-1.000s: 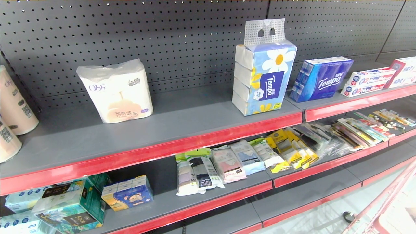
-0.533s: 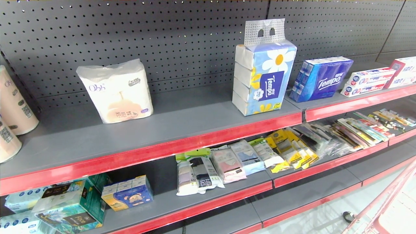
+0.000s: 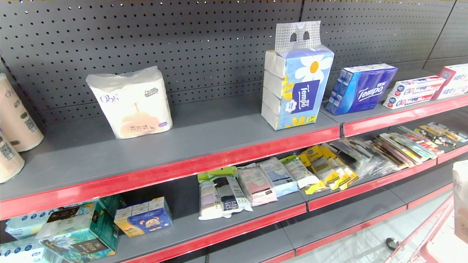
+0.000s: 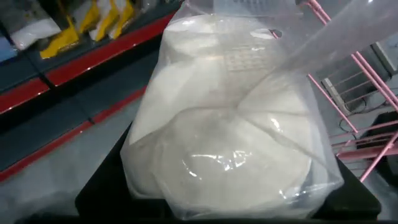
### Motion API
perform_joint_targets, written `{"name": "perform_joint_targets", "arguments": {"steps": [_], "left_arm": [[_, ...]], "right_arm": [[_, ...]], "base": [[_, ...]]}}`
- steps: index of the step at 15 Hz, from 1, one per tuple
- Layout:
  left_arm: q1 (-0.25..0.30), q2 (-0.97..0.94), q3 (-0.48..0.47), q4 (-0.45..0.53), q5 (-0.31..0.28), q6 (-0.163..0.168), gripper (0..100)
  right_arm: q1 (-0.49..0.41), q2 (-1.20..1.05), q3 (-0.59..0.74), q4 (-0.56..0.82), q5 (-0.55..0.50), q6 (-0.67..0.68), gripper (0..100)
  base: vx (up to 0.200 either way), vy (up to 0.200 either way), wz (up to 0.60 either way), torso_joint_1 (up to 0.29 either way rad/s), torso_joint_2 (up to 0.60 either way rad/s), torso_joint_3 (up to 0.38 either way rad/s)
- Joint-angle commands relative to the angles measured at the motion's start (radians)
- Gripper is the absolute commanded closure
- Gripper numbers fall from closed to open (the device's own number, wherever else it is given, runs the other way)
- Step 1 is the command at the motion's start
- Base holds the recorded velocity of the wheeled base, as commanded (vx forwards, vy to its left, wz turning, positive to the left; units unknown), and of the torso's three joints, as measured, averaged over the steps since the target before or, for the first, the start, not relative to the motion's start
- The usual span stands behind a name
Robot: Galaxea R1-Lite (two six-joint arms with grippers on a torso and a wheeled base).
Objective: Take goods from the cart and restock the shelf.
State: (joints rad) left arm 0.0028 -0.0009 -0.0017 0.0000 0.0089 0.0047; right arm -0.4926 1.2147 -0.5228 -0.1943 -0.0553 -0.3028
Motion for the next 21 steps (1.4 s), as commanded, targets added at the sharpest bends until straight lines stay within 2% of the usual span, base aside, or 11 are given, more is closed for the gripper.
{"name": "perform_joint_targets", "arguments": {"steps": [1,4,5,6,7,10,16,21], "left_arm": [[0.000,0.001,0.000,0.000,0.000,0.000,0],[0.000,0.001,0.000,0.000,0.000,0.000,0],[0.000,0.001,0.000,0.000,0.000,0.000,0],[0.000,0.001,0.000,0.000,0.000,0.000,0],[0.000,0.001,0.000,0.000,0.000,0.000,0],[0.000,0.001,0.000,0.000,0.000,0.000,0],[0.000,0.001,0.000,0.000,0.000,0.000,0],[0.000,0.001,0.000,0.000,0.000,0.000,0]], "right_arm": [[0.192,-0.182,0.058,0.003,-0.008,0.065,100],[0.379,-0.314,0.092,0.072,0.022,0.136,100],[0.506,-0.388,0.090,0.121,0.035,0.191,100],[0.597,-0.452,0.093,0.161,0.035,0.209,100],[0.649,-0.494,0.096,0.194,0.025,0.212,100],[0.643,-0.508,0.083,0.193,0.026,0.218,100],[0.546,-0.489,0.096,0.193,0.026,0.148,100],[0.523,-0.481,0.090,0.193,0.028,0.129,100]], "base": [[0.000,0.000,0.00,0.000,0.00,0.000],[0.000,0.000,0.00,0.000,0.00,0.000],[0.000,0.000,0.00,0.000,0.00,0.000],[0.000,0.000,0.00,0.000,0.00,0.000],[0.000,0.000,0.00,0.000,0.00,0.000],[0.000,0.000,0.00,0.000,0.00,0.000],[0.000,0.000,0.00,0.000,0.00,0.000],[0.000,0.000,0.00,0.000,0.00,0.000]]}}
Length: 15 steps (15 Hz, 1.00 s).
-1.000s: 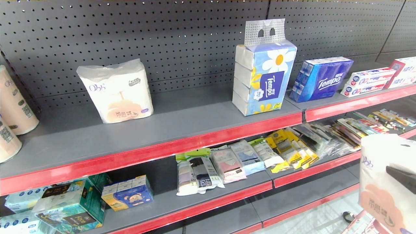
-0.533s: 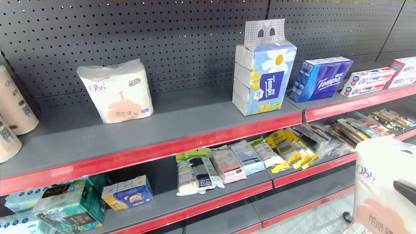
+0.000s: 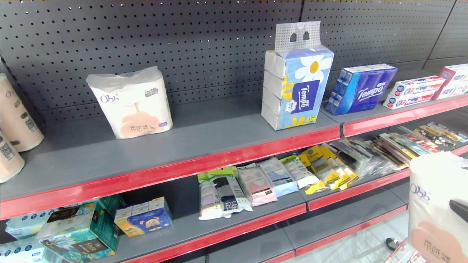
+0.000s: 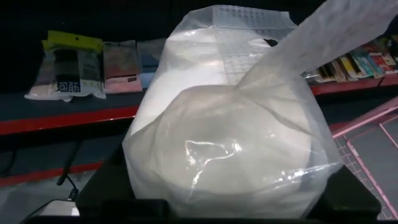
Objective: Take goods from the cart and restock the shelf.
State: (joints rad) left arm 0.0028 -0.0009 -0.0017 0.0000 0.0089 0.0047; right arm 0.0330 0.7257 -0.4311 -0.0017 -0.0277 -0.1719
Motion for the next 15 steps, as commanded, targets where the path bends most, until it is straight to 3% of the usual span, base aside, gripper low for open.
{"name": "perform_joint_targets", "arguments": {"steps": [1,5,15], "left_arm": [[0.000,0.001,0.000,0.000,0.000,0.000,0],[0.000,0.001,0.000,0.000,0.000,0.000,0],[0.000,0.001,0.000,0.000,0.000,0.001,0]], "right_arm": [[-0.002,0.007,-0.002,-0.001,0.000,-0.003,100],[-0.002,0.015,-0.025,-0.001,0.000,-0.018,100],[-0.010,0.029,-0.049,-0.001,-0.005,-0.035,100]], "base": [[0.000,0.000,0.00,0.000,0.00,0.000],[0.000,0.000,0.00,0.030,-0.07,-0.040],[0.000,0.000,0.00,0.191,-0.42,-0.221]]}}
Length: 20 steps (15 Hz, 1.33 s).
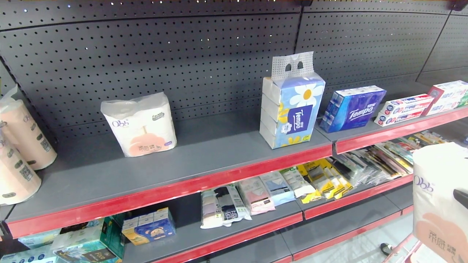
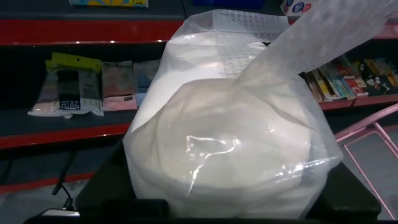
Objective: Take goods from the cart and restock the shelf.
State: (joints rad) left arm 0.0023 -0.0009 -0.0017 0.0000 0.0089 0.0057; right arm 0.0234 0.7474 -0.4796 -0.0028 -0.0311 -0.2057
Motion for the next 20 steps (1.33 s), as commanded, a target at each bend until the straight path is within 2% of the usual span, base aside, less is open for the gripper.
{"name": "perform_joint_targets", "arguments": {"steps": [1,14,20], "left_arm": [[0.001,0.001,0.000,0.000,0.000,0.000,0],[0.001,0.001,0.000,0.000,0.000,0.000,0],[0.001,0.001,0.000,0.000,0.000,0.000,0]], "right_arm": [[0.000,0.007,-0.001,0.000,-0.001,-0.001,100],[-0.014,0.006,-0.001,0.003,0.000,-0.044,100],[-0.014,0.001,0.004,0.007,0.000,-0.044,100]], "base": [[0.000,0.000,0.00,0.027,-0.05,-0.036],[0.000,0.000,0.00,0.000,0.00,0.000],[0.000,0.000,0.60,0.002,0.00,0.000]]}}
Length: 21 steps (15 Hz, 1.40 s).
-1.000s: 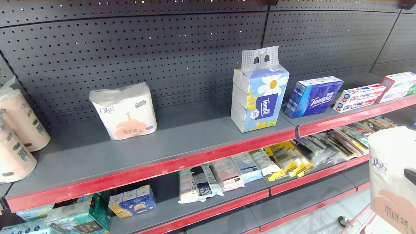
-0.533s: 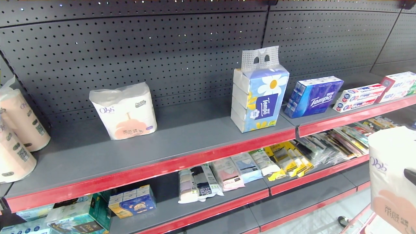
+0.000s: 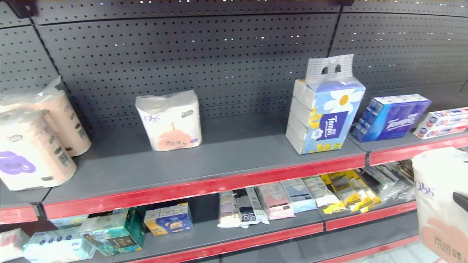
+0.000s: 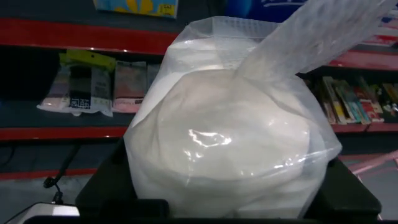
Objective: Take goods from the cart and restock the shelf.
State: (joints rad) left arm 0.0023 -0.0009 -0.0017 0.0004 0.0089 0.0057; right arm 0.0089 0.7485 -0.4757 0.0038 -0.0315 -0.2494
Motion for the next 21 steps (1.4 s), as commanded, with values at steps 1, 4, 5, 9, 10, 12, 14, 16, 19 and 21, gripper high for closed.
{"name": "perform_joint_targets", "arguments": {"steps": [1,4,5,9,10,12,14,16,19,21], "left_arm": [[0.001,0.001,0.000,0.000,0.000,0.000,0],[0.001,0.001,0.000,0.000,0.000,0.000,0],[0.001,0.001,0.000,0.000,0.000,0.000,0],[0.001,0.001,0.000,0.000,-0.001,0.003,0],[0.001,0.001,-0.001,0.000,-0.003,0.008,0],[0.001,0.004,0.000,0.001,-0.004,0.013,0],[-0.001,0.047,-0.001,0.001,-0.009,0.030,0],[-0.005,0.055,-0.001,0.001,-0.014,0.045,0],[-0.001,0.033,-0.003,0.001,-0.018,0.051,0],[0.007,0.030,-0.003,-0.002,-0.021,0.068,0]], "right_arm": [[0.000,-0.001,0.002,0.002,0.001,-0.001,100],[-0.001,-0.009,0.005,0.005,-0.001,-0.001,100],[-0.004,-0.009,0.008,0.007,-0.001,0.002,100],[-0.053,-0.008,0.022,0.004,0.058,0.064,100],[-0.055,-0.006,0.028,0.002,0.076,0.107,100],[-0.058,-0.012,0.055,-0.007,0.076,0.140,100],[-0.063,-0.043,0.075,-0.007,0.091,0.171,100],[-0.081,-0.049,0.077,-0.005,0.090,0.167,100],[-0.075,-0.083,0.072,-0.007,0.114,0.156,100],[-0.070,-0.104,0.069,-0.007,0.117,0.154,100]], "base": [[0.000,0.000,0.60,0.012,0.00,0.007],[0.000,0.000,0.20,0.002,0.00,0.001],[0.000,0.000,0.00,0.000,0.00,0.000],[0.000,0.000,0.00,0.000,0.00,0.000],[0.000,0.000,0.00,0.000,0.00,0.000],[0.000,0.000,0.00,0.000,0.00,0.000],[0.000,0.000,0.00,0.000,0.00,0.000],[0.000,0.000,0.00,0.000,0.00,0.000],[0.000,0.000,0.00,0.000,0.00,0.000],[0.000,0.000,0.00,0.000,0.00,0.000]]}}
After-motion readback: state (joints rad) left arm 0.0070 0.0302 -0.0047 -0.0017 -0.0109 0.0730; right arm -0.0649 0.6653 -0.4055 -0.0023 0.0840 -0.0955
